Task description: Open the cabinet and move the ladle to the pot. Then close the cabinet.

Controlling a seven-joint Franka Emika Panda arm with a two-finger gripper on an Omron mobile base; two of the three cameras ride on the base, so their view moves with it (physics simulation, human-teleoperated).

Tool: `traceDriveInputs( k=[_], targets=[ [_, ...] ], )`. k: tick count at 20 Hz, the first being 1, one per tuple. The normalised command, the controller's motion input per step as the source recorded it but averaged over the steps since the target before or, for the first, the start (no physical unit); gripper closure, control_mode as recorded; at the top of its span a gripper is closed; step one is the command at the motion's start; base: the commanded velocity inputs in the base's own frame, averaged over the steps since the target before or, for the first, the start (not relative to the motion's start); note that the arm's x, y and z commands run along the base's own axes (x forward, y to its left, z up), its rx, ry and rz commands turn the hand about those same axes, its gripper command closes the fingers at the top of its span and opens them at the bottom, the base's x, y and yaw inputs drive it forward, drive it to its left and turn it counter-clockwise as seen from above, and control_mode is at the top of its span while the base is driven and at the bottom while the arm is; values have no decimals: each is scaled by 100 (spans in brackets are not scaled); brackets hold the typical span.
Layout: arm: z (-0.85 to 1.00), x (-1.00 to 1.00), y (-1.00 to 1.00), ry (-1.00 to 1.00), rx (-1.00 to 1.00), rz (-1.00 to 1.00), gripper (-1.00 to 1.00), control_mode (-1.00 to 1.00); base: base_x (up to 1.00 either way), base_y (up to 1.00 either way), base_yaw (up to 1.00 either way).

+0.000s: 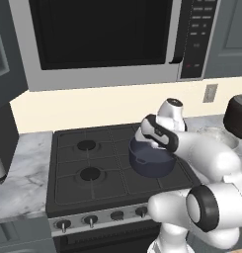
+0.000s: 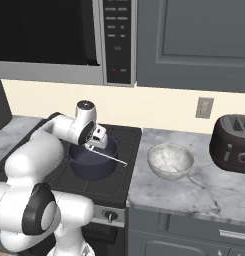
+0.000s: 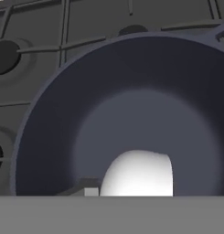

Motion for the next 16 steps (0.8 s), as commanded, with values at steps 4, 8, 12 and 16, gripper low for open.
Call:
traceDriveInputs(
  k=[4, 8, 12, 16],
  targets=[
    [-23, 17, 3, 0, -1, 0, 100, -100, 0, 0, 0],
    [-24, 2, 8, 0, -1, 0, 100, -100, 0, 0, 0],
    [-30, 0, 16, 0, 0, 0, 100, -100, 0, 0, 0],
    [-30, 7, 17, 0, 0, 0, -100, -100, 0, 0, 0]
  ],
)
